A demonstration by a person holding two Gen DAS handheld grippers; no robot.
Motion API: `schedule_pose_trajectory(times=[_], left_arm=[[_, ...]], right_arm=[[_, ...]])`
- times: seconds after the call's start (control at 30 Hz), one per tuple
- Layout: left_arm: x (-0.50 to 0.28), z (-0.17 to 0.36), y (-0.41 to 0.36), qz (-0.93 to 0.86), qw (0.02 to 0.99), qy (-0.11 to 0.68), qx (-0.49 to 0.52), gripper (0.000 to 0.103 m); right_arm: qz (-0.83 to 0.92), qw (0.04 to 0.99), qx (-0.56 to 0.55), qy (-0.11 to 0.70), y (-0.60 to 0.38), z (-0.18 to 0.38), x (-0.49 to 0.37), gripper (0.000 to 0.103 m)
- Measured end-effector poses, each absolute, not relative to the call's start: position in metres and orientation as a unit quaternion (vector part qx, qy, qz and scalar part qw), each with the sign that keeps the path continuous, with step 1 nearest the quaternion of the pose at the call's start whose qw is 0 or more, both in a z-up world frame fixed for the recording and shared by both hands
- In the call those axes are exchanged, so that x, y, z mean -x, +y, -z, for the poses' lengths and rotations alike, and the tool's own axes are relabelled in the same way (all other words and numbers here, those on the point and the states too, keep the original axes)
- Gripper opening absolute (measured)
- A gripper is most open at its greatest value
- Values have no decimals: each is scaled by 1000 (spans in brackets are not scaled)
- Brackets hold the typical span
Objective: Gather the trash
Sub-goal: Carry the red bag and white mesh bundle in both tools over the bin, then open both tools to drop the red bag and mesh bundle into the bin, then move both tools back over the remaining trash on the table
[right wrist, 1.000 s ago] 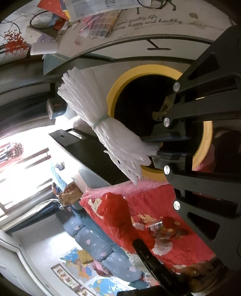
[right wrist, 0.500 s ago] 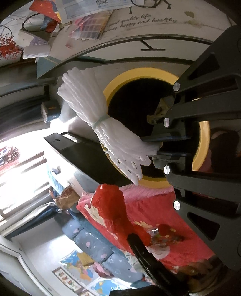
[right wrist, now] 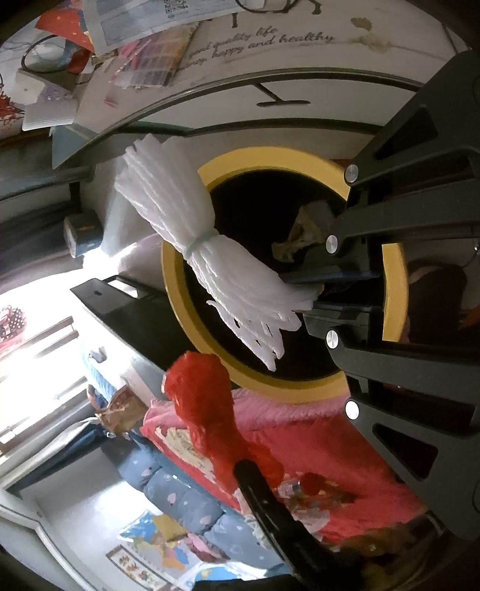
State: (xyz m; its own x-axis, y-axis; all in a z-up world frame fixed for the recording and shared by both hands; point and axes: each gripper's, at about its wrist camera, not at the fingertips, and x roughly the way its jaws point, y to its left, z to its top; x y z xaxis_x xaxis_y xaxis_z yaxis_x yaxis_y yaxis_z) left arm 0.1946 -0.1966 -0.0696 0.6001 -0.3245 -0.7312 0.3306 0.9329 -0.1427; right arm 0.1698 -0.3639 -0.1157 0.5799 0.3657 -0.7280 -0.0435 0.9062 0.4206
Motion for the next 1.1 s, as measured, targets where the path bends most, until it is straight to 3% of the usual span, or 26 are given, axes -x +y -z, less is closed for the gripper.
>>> schedule_pose_trajectory(times=[0.13, 0.2, 0.33, 0.57, 0.87, 1.1], left_arm=[[-205, 75, -202, 185, 887, 422, 5, 12], [-216, 78, -204, 192, 878, 438, 20, 18], [-220, 74, -199, 187, 882, 431, 36, 52], [-201, 61, -179, 168, 896, 406, 62, 78], [-171, 33, -163, 143, 920, 361, 49, 94], [-154, 24, -141, 120, 930, 343, 45, 96]], right_arm=[[-122, 863, -183, 454, -361, 123, -171, 8], [-117, 859, -180, 464, -359, 128, -173, 12], [-101, 856, -189, 471, -363, 132, -174, 38], [-90, 867, -200, 447, -371, 120, -168, 49], [-103, 888, -204, 400, -366, 89, -162, 69], [-118, 897, -195, 378, -354, 72, -155, 75]])
